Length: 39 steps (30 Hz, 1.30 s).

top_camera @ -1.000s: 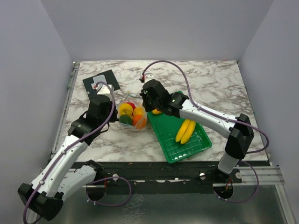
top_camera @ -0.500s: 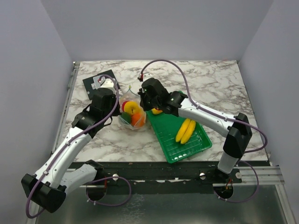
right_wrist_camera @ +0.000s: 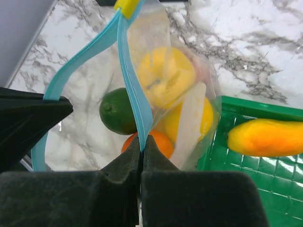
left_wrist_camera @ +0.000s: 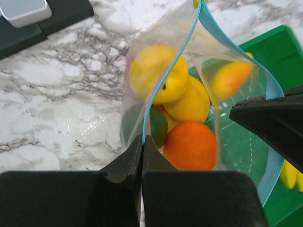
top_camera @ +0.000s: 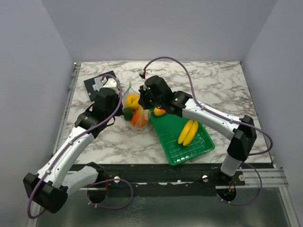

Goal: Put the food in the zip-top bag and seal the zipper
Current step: Adjust the zipper food storage bag at the center of the board.

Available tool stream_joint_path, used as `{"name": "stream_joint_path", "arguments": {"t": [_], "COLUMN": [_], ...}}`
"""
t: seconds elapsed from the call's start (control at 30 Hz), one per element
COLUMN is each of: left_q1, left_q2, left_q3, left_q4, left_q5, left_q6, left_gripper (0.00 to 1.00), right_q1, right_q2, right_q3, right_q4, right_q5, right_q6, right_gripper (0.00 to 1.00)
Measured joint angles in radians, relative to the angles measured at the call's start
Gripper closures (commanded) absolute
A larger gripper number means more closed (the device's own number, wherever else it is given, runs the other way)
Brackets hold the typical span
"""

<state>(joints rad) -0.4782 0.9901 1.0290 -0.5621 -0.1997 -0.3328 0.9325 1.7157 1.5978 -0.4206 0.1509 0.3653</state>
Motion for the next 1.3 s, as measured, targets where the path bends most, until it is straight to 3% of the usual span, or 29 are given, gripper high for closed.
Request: {"name": "stream_joint_path", "arguments": {"t": [0.33,0.87,1.3], "left_q1": [0.000,0.000,0.000], "left_q2": [0.102,0.044,0.025], "left_q3": [-0.115,0.054,-0.031], "left_q4": [0.024,-0.005,0.019], "left_q5": [0.000,-0.046,-0.061], "left_q6": [-0.011,0.014,0.020], "left_gripper": [1.00,1.00,1.00], "right_q1": [-0.024,-0.025,-0.025], "right_q2": [0.138,0.032,0.004], "right_q3": [-0.077,-0.071,-0.129], "right_q4": [0.027,0.039,0.052], "right_q5": [-0.069,-0.136,-0.076], "right_q6": [0.046,0.046,0.053], "right_gripper": [1.00,0.99,0.99]}}
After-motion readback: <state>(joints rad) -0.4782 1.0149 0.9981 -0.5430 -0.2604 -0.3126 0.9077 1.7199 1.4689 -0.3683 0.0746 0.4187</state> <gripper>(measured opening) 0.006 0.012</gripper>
